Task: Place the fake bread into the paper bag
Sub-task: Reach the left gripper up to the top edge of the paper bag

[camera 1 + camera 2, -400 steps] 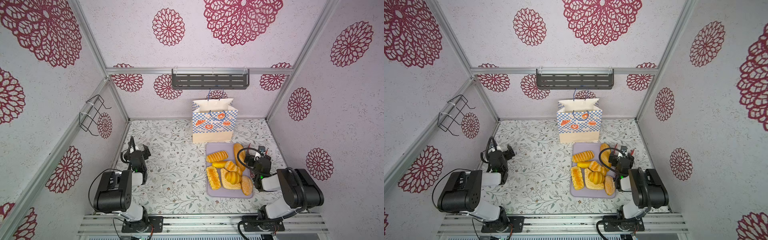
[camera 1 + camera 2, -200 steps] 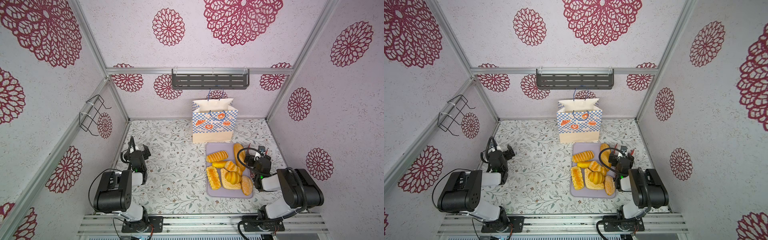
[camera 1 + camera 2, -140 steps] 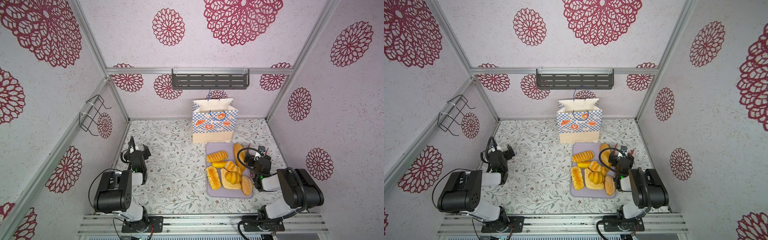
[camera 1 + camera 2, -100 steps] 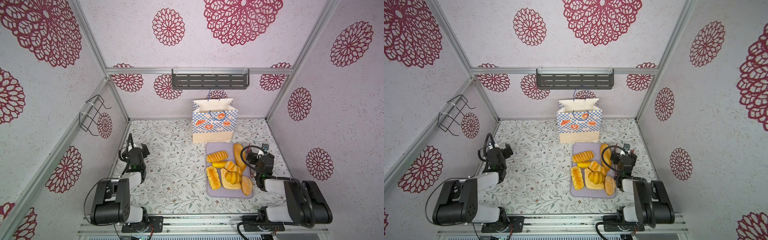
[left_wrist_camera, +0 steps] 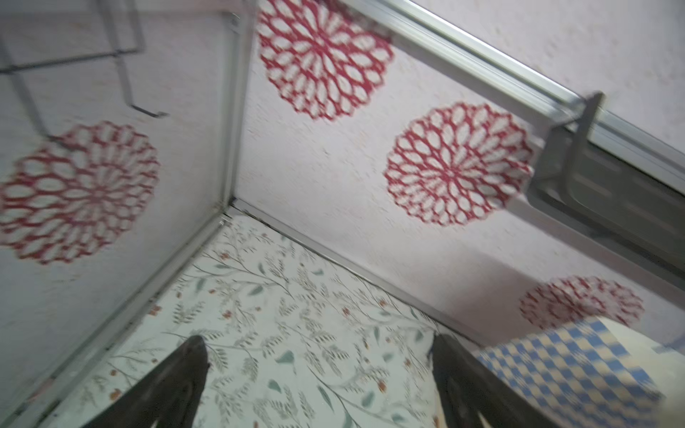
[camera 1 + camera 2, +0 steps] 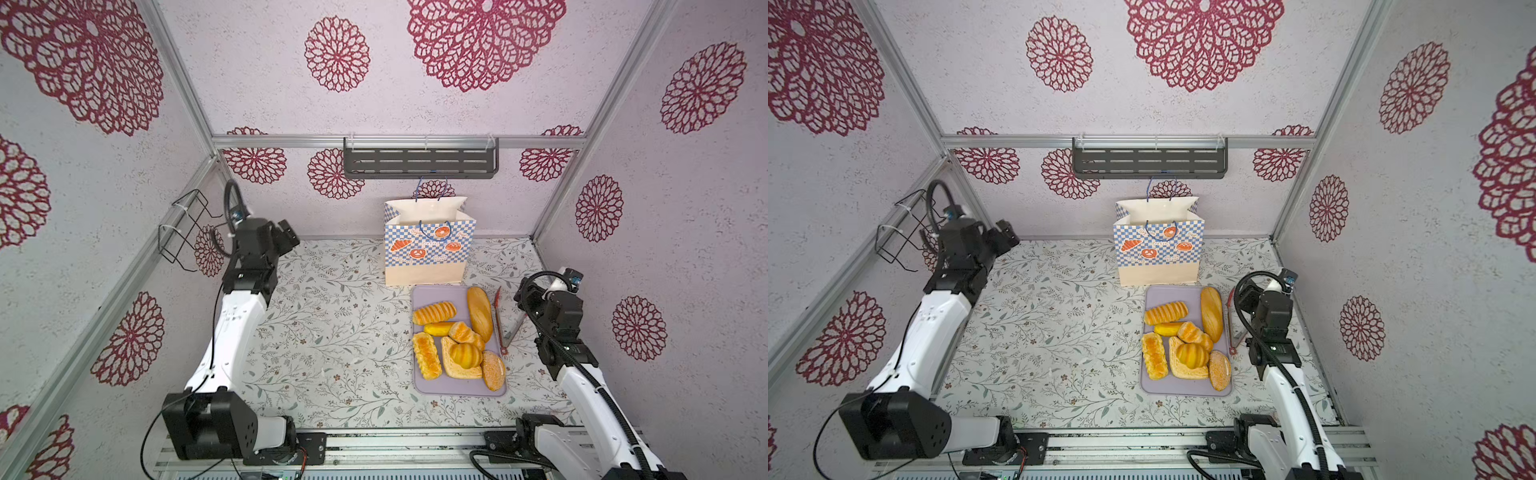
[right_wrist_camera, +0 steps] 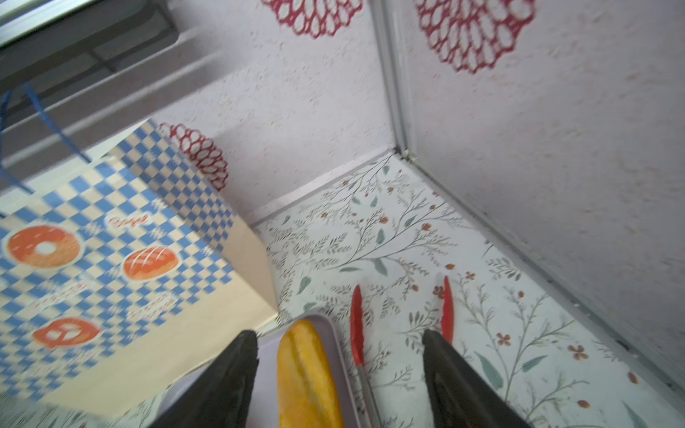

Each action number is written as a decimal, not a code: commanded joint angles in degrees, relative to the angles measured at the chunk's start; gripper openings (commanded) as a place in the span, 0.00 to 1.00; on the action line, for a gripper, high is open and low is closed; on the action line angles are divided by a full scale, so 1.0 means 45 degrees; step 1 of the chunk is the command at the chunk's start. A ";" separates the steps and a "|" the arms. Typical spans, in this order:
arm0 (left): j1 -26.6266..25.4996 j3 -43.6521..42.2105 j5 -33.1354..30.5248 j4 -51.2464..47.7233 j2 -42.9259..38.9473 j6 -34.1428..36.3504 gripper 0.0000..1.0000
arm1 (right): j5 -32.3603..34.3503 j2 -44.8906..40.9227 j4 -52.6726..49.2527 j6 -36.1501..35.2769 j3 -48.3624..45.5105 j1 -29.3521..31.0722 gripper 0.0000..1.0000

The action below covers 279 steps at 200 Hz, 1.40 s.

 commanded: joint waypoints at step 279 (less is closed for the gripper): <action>-0.5336 1.4597 0.0660 -0.5644 1.1846 0.1434 0.81 | -0.4406 0.1294 -0.2886 0.1524 0.2636 0.3892 0.71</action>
